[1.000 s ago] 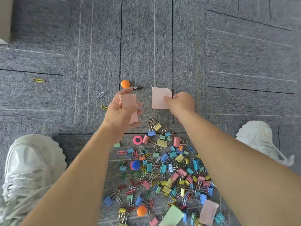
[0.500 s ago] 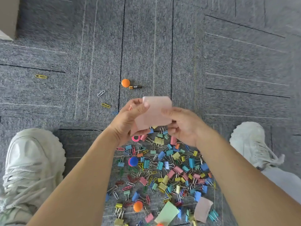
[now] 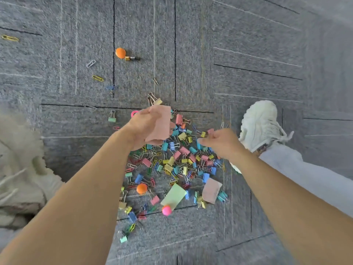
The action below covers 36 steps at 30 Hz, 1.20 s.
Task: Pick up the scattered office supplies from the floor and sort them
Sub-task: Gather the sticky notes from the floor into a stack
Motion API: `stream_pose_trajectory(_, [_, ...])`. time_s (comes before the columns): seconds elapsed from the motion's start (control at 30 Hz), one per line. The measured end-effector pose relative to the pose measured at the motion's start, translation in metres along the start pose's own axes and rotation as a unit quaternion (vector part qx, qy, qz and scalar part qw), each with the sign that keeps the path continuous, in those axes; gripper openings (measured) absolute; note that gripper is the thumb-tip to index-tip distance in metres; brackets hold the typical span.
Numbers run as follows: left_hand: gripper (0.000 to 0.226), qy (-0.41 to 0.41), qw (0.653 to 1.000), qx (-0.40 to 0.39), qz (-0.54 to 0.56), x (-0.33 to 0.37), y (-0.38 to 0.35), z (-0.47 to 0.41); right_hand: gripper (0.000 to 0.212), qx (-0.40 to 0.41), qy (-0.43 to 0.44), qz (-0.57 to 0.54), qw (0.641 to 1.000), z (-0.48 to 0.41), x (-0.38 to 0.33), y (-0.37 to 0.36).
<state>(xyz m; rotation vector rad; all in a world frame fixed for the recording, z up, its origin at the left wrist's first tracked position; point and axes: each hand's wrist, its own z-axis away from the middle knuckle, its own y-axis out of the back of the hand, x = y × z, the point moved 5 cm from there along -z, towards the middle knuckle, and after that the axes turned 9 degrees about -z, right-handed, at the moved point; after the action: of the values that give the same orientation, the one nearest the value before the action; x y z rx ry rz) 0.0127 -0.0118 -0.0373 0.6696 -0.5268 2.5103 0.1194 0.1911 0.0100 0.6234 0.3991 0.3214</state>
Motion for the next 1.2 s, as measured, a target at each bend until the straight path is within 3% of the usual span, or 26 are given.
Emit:
stream_pose_trajectory(0.1, [0.03, 0.02, 0.999, -0.03, 0.004, -0.017, -0.021, 0.01, 0.056, -0.006, -0.113, 0.03, 0.993, 0.018, 0.074, -0.01])
stream_pose_trajectory(0.2, [0.03, 0.019, 0.998, -0.052, -0.015, -0.035, -0.043, 0.013, 0.051, 0.012, -0.165, -0.068, 0.984, 0.032, 0.129, -0.031])
stream_pose_trajectory(0.27, [0.034, 0.008, 0.998, -0.064, -0.026, -0.047, -0.056, 0.012, 0.048, 0.025, -0.139, -0.093, 0.986, 0.034, 0.15, -0.043])
stream_pose_trajectory(0.4, [0.055, 0.003, 0.997, -0.067, -0.041, -0.072, -0.074, 0.017, 0.03, 0.027, -0.052, 0.059, 0.997, 0.025, 0.166, -0.055])
stream_pose_trajectory(0.47, [0.051, 0.001, 0.996, -0.068, -0.059, -0.085, -0.081, 0.023, 0.012, 0.023, -0.002, 0.104, 0.994, 0.02, 0.167, -0.058])
stream_pose_trajectory(0.63, [0.022, 0.028, 0.997, -0.042, -0.051, -0.111, -0.089, 0.027, 0.013, -0.061, 0.075, 0.186, 0.978, 0.022, 0.165, -0.062])
stream_pose_trajectory(0.7, [0.015, 0.027, 0.997, -0.041, -0.066, -0.112, -0.092, 0.027, 0.011, -0.137, 0.061, 0.115, 0.982, 0.027, 0.157, -0.053])
stream_pose_trajectory(0.77, [0.026, 0.017, 0.995, -0.048, -0.08, -0.109, -0.095, 0.029, 0.014, -0.197, 0.04, 0.03, 0.979, 0.037, 0.146, -0.04])
stream_pose_trajectory(0.83, [0.053, 0.006, 0.995, -0.066, -0.079, -0.106, -0.097, 0.031, 0.015, -0.231, 0.026, -0.084, 0.969, 0.048, 0.131, -0.029])
stream_pose_trajectory(0.9, [0.085, 0.005, 0.993, -0.106, -0.048, -0.101, -0.1, 0.035, 0.018, -0.251, 0.007, -0.257, 0.933, 0.055, 0.116, -0.028])
stream_pose_trajectory(0.97, [0.105, 0.007, 0.988, -0.156, 0.009, -0.101, -0.105, 0.036, 0.02, -0.214, 0.004, -0.342, 0.915, 0.055, 0.101, -0.034])
stream_pose_trajectory(1.1, [0.096, 0.006, 0.974, -0.179, 0.14, -0.098, -0.103, 0.036, 0.016, -0.082, -0.033, -0.38, 0.921, 0.043, 0.085, -0.061])
stream_pose_trajectory(1.2, [0.059, -0.005, 0.975, -0.175, 0.135, -0.091, -0.099, 0.037, 0.019, -0.039, -0.017, -0.377, 0.925, 0.042, 0.072, -0.073])
